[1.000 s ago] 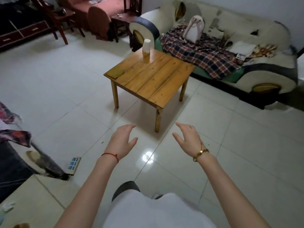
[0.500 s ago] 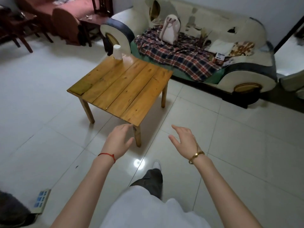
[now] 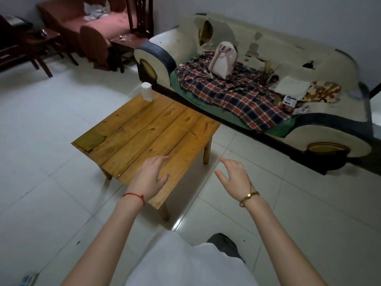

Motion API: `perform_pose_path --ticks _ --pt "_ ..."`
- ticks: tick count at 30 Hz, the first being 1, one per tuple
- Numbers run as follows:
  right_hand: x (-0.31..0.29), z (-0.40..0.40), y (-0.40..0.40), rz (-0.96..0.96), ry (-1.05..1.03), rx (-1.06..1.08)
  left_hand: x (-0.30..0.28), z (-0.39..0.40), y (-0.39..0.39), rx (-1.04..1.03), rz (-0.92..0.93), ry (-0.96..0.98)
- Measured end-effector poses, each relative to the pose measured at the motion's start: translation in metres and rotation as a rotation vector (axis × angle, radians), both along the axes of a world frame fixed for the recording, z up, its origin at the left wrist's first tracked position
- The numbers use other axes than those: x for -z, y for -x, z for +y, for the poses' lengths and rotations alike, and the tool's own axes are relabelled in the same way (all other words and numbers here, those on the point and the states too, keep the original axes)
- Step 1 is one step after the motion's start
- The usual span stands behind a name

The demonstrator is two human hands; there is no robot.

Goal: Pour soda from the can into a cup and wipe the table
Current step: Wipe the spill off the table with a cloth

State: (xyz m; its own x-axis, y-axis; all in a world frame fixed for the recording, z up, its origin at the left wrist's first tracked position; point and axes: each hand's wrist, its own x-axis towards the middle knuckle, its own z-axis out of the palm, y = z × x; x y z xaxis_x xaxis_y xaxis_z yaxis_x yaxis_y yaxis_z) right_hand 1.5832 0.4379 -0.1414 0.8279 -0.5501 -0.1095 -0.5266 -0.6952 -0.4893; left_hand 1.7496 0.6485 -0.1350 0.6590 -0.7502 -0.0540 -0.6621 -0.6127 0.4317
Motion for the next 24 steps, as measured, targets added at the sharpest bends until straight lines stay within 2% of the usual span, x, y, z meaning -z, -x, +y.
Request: perform_pose_path --ticks 7,15,24 --pt "0.021 -0.095 -0.080 -0.020 -0.013 -0.170 0.007 -0.066 -0.041 -0.170 -0.030 -0.007" --pt "0.015 -0.202 -0.184 -0.003 0.036 -0.509 0.012 -0.137 -0.063 -0.488 -0.032 0.043" --pt "0.024 -0.236 -0.280 0.045 0.004 -0.831 0.018 -0.178 -0.061 -0.857 0.050 0.097"
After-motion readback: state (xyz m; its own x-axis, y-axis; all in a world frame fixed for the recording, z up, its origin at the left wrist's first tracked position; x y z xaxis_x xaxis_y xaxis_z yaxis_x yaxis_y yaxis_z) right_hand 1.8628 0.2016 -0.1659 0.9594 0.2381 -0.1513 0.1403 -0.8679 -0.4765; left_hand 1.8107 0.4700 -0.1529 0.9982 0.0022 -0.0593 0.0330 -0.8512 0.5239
